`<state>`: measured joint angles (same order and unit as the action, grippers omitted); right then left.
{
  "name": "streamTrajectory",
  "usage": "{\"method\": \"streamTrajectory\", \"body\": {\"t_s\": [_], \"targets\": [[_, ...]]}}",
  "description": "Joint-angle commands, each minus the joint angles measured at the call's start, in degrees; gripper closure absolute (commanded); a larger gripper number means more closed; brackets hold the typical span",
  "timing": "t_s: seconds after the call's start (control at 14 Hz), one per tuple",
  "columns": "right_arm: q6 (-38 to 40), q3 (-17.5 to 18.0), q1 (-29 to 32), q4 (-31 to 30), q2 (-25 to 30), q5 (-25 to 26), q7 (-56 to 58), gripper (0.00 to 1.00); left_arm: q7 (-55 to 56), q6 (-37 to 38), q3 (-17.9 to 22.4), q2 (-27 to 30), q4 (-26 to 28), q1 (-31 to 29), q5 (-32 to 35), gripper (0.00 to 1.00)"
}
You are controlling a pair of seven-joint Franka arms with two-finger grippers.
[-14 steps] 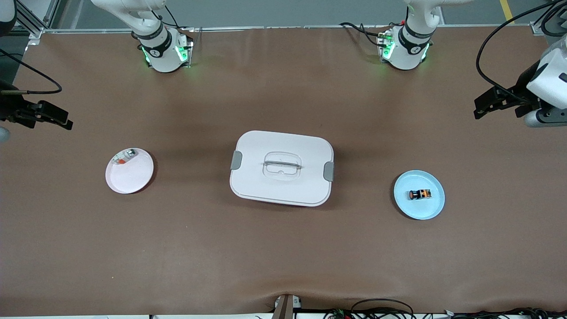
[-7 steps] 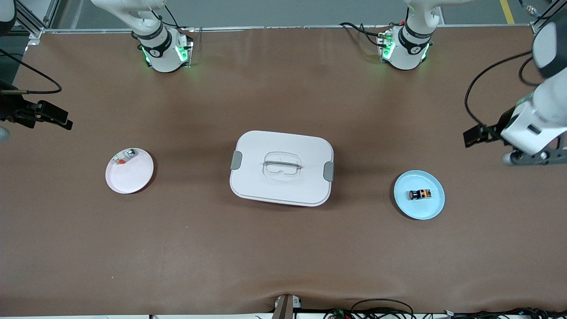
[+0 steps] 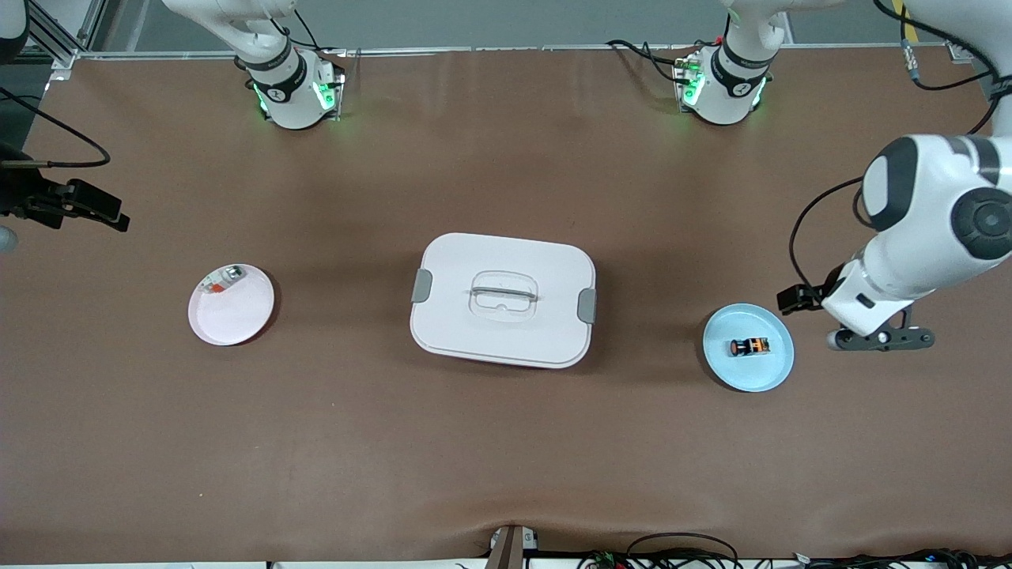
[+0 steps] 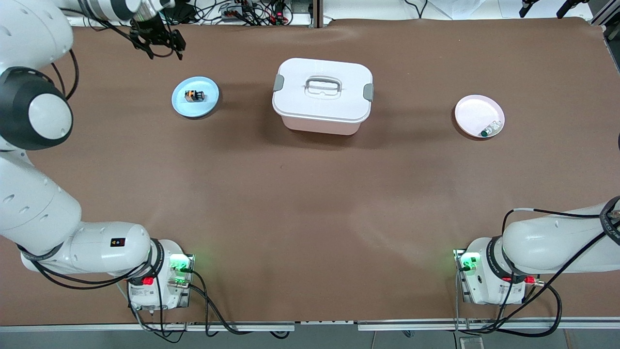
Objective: Transfer orange switch to right arm and place
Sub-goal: 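Lower the left gripper and grasp the black-orange switch on the plate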
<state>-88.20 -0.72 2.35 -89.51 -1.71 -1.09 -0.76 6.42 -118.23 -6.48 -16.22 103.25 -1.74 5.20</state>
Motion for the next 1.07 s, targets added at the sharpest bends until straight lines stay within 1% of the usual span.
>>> {"method": "streamTrajectory", "body": {"t_s": [0.0, 0.21, 0.43, 0.71, 1.0], "targets": [[0.92, 0.8, 0.99, 1.18, -0.4, 0.65, -0.12, 0.0, -1.06, -9.27, 0.07, -1.96, 4.67, -1.42, 0.77, 0.0], [0.92, 0.8, 0.99, 1.18, -0.4, 0.65, -0.12, 0.0, -0.62, -18.67, -0.02, -7.05, 7.13, -2.56, 0.25, 0.0], [0.92, 0.8, 0.99, 1.18, -0.4, 0.74, -0.12, 0.0, -0.62, -24.31, -0.11, -11.8, 7.05, -2.83, 0.25, 0.0], [0.92, 0.8, 0.99, 1.18, -0.4, 0.74, -0.12, 0.0, -0.09, -28.8, -0.46, -15.67, 6.79, -2.65, 0.07, 0.0], [0.92, 0.8, 0.99, 1.18, -0.4, 0.74, -0.12, 0.0, 0.26, -30.31, -0.46, -16.83, 6.88, -2.3, -0.37, 0.0]]}}
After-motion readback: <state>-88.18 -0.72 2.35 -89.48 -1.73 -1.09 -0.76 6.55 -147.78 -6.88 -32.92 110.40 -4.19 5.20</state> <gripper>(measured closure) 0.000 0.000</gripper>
